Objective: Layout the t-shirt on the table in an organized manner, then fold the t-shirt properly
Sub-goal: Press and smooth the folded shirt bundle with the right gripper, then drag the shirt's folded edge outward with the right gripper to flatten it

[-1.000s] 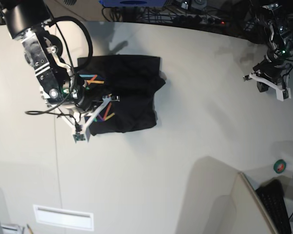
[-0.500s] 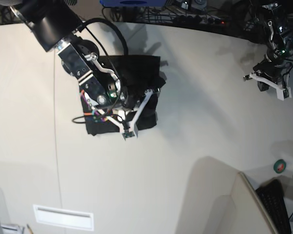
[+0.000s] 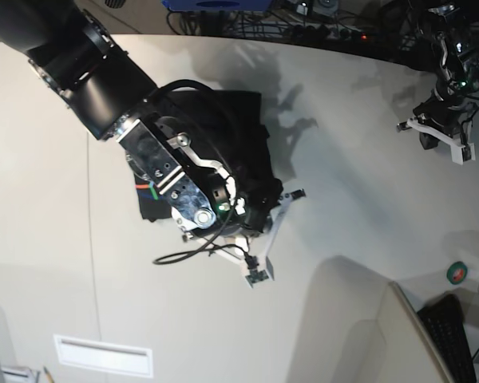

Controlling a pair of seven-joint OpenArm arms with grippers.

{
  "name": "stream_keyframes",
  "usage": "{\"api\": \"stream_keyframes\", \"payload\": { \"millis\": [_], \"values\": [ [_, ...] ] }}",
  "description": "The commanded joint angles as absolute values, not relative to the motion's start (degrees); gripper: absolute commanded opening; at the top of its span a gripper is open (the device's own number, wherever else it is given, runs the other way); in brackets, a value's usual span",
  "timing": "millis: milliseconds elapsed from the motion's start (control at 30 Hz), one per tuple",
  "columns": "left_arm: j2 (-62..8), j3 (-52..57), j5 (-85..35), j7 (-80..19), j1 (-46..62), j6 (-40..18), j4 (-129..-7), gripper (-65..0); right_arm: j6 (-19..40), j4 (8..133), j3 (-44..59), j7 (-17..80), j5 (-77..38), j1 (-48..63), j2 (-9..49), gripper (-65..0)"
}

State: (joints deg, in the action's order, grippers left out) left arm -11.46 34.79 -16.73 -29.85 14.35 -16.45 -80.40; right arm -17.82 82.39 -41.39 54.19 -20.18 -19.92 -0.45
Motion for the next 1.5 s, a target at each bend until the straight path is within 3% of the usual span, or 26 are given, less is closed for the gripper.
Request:
{"api": "stream_keyframes", "payload": {
  "millis": [0,200,333,500,667,933,1033,1167,1333,1467],
  "values": [
    [-12.62,35.21,-17.10,-28.70,14.20,-16.40,-81.27,-65.0,-18.15,83.65,-41.10,54.37,-19.30,-19.65,1.63,-65.0],
    [-12.70,35.30,-17.01,-28.70,14.11,-16.40,-81.27,-65.0,-18.33,89.36,-41.01,54.99,-19.30,-11.65,12.53,-65.0],
    [-12.53,34.77,-17.01,-28.70,13.85,-16.40,-81.27,-65.0,-18.42,89.19,-41.01,54.90,-19.30,-8.22,15.52,-65.0],
    [-12.44,34.77,-17.01,-28.70,13.76,-16.40,-81.27,-65.0,-18.42,89.80,-41.45,53.67,-19.30,-5.14,14.64,-65.0],
    [-12.53,34.77,-16.92,-28.70,13.85,-16.40,-81.27,-65.0,-18.42,89.63,-42.15,54.02,-19.30,-4.26,9.80,-65.0],
    [-12.62,35.12,-17.01,-28.70,13.76,-16.40,-81.27,-65.0,-18.42,90.15,-54.29,55.16,-19.30,-6.73,3.56,-65.0],
    [-12.70,35.30,-16.84,-28.70,13.76,-16.40,-81.27,-65.0,-18.51,96.13,-55.16,59.12,-19.12,-6.81,4.44,-65.0],
    [-12.79,35.30,-16.66,-28.70,14.20,-16.40,-81.27,-65.0,-21.93,100.00,-46.81,59.74,-18.15,-6.64,9.27,-65.0],
    [-12.70,35.30,-16.84,-28.70,13.93,-16.40,-81.19,-65.0,-20.09,93.49,-43.21,56.48,-18.07,-6.64,10.33,-65.0],
    [-12.53,35.30,-16.92,-28.70,13.67,-16.40,-81.19,-65.0,-20.00,87.96,-47.96,53.05,-18.15,-6.46,8.31,-65.0]
  ]
}}
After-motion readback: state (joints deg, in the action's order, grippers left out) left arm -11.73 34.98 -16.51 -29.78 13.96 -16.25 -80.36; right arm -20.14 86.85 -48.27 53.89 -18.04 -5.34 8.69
